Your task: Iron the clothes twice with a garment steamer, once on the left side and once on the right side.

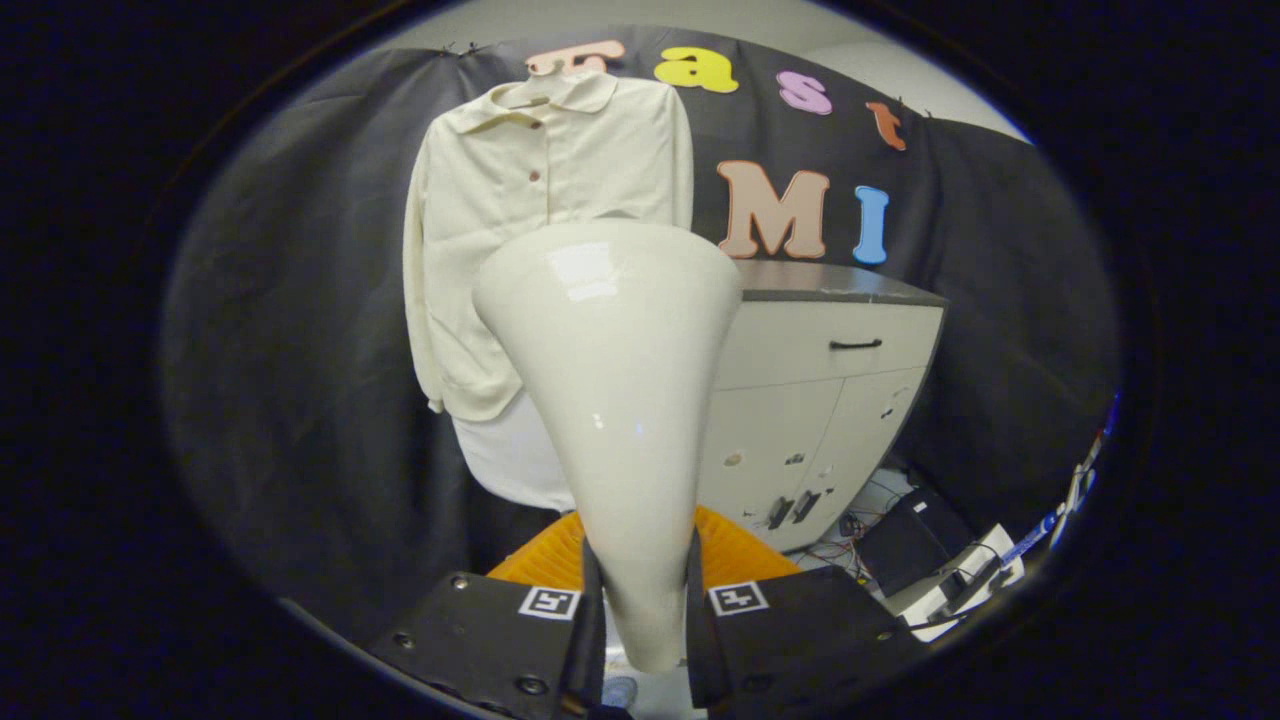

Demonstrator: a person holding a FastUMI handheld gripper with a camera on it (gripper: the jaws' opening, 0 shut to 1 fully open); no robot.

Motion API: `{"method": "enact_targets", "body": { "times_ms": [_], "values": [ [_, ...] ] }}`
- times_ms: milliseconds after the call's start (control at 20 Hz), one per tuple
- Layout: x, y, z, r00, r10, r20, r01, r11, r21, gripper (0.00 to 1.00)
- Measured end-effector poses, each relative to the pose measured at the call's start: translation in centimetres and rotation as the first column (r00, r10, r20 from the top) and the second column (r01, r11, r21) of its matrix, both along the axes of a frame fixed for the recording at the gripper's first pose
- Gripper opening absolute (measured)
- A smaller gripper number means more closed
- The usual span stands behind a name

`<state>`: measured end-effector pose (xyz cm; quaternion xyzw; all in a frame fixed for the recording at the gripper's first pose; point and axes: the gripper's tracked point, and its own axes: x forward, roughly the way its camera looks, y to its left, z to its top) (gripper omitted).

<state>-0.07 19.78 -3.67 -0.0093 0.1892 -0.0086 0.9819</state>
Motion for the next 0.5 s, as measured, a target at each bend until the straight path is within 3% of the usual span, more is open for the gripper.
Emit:
{"method": "enact_targets", "body": {
  "times_ms": [500],
  "values": [
    [-2.2,-3.1,14.1,0.975,-0.002,0.223,-0.001,1.000,0.014,0.33]
  ]
}}
